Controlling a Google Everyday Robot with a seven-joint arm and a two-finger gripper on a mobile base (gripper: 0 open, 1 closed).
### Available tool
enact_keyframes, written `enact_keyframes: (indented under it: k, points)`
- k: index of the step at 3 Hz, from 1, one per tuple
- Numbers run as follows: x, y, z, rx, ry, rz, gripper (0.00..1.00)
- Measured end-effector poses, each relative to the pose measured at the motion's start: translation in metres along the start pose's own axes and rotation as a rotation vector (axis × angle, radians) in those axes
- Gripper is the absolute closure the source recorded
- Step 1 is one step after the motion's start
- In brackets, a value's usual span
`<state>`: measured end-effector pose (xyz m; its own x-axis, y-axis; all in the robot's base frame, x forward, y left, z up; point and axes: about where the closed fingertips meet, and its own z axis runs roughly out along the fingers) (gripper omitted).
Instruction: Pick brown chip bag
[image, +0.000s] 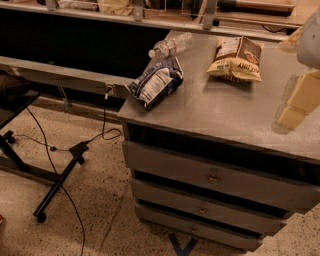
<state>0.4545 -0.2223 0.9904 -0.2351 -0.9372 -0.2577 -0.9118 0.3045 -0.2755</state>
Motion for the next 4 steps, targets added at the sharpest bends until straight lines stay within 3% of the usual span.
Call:
enact_keyframes:
  k: [1, 2, 3, 4]
  points:
    - [-0.001, -0.042, -0.012, 0.066, -0.079, 0.072, 0.0]
    - [-0.001, -0.096, -0.025, 0.157, -0.166, 0.194, 0.0]
    - [-0.003, -0.095, -0.024, 0.146, -0.164, 0.201, 0.0]
    - [-0.002, -0.105, -0.004, 0.158, -0.157, 0.266, 0.0]
